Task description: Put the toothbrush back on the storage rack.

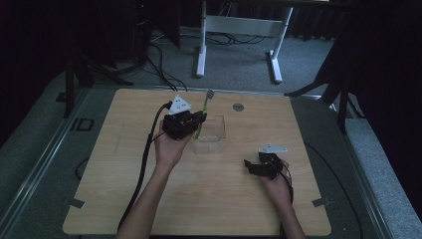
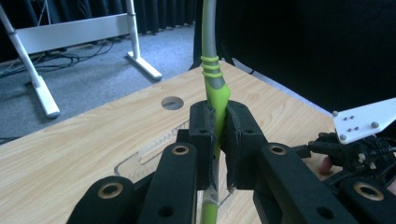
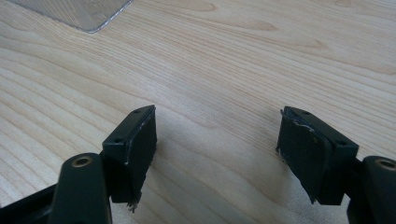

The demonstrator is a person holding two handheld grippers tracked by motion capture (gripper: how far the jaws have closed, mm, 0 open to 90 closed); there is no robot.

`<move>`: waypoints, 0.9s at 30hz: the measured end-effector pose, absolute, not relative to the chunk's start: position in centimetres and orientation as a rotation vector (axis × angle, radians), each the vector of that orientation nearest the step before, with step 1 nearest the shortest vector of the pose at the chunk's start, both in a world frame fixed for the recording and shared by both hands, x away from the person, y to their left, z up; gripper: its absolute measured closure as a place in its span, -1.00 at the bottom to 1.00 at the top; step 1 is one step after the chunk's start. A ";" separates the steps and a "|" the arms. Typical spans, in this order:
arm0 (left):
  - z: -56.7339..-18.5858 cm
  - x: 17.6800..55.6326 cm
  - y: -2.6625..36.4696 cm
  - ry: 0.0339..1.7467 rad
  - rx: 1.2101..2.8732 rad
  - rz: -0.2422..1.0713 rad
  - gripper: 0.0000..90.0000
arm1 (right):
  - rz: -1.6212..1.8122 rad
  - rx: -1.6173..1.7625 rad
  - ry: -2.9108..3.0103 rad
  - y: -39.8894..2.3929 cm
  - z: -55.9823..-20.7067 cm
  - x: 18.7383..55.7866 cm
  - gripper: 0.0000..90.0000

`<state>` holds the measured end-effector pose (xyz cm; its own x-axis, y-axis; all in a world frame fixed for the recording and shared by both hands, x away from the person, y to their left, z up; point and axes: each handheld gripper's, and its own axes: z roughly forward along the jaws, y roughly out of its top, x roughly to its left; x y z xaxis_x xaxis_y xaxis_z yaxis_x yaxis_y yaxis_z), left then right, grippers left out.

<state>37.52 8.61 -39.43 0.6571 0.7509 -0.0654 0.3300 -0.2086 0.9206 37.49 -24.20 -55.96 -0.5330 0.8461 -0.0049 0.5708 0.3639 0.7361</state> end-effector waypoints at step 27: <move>-40.1 39.3 8.3 0.885 1.778 0.511 0.82 | 0.981 1.237 2.248 -24.2 -55.9 37.5 -0.37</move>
<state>39.34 8.26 -40.14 0.6372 0.7678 -0.0668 0.3260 -0.1900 0.9261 37.48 -24.21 -55.95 -0.5330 0.8461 -0.0055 0.5716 0.3649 0.7350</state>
